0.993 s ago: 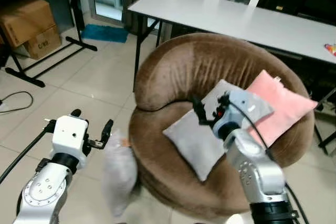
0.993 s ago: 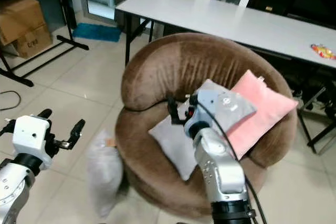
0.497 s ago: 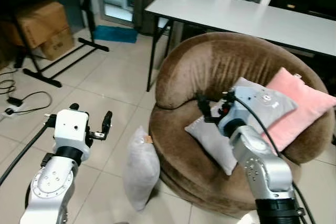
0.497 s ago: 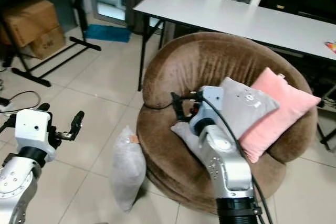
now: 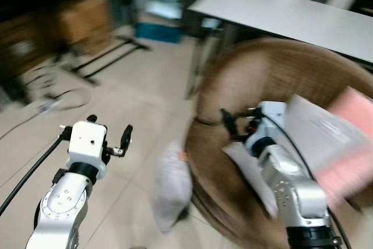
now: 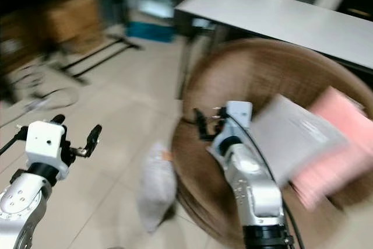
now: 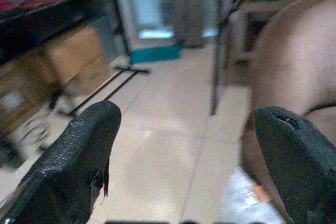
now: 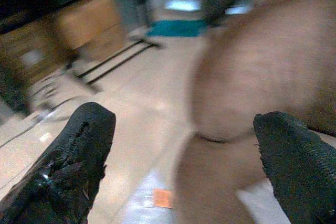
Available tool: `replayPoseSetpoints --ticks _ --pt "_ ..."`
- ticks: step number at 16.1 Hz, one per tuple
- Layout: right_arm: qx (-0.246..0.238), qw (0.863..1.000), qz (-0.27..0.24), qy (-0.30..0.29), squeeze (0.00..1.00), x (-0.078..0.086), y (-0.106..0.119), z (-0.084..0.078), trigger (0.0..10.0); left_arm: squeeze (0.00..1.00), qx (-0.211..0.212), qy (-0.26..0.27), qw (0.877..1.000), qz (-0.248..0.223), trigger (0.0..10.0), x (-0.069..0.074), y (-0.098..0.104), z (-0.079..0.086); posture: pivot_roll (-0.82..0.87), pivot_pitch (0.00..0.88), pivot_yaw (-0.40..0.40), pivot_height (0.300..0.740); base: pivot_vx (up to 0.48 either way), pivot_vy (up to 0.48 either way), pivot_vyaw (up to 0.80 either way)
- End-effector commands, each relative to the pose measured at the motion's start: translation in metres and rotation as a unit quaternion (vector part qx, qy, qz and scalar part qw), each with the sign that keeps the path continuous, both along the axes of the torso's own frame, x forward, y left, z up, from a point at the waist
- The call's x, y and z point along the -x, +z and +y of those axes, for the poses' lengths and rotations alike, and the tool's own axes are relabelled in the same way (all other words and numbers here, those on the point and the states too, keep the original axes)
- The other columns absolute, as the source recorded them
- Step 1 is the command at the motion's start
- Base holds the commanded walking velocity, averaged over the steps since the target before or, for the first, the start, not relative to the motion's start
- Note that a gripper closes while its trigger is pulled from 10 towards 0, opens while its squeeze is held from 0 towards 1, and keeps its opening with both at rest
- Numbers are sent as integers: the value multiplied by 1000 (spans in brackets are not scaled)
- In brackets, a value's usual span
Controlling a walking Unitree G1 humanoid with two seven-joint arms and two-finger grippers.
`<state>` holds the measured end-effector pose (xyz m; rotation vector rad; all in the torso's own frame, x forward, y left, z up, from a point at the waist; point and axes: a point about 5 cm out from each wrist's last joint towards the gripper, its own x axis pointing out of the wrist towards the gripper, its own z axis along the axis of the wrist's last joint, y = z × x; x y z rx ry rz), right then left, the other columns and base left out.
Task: Move the pillow to the sofa from floor
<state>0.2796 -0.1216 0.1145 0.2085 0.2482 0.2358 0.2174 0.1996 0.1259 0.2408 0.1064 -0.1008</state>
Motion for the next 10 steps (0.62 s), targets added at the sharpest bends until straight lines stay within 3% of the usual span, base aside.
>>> replayPoseSetpoints --ticks 1,3,6,7,10 --pt "-3 1000 -1 26 1000 3 2 2 10000 0 0 -12 1000 2 10000 1 1 -4 27 0 -65 740 285 0 800" --pt "9 999 4 40 1000 5 -2 -2 10000 0 -5 -18 1000 6 10000 3 0 -4 27 0 -69 740 274 0 800" --pt "17 999 6 41 1000 5 -1 -5 10000 0 -13 -10 1000 9 10000 7 -3 -3 18 0 -81 740 0 0 800" --pt "40 998 11 53 1000 7 -6 -7 10000 0 -15 7 1000 12 10000 11 -8 -1 25 0 -94 740 0 0 0" --pt "19 999 12 40 1000 7 -11 -11 10000 0 -29 7 1000 9 10000 15 -8 -4 45 0 -101 731 0 0 0"
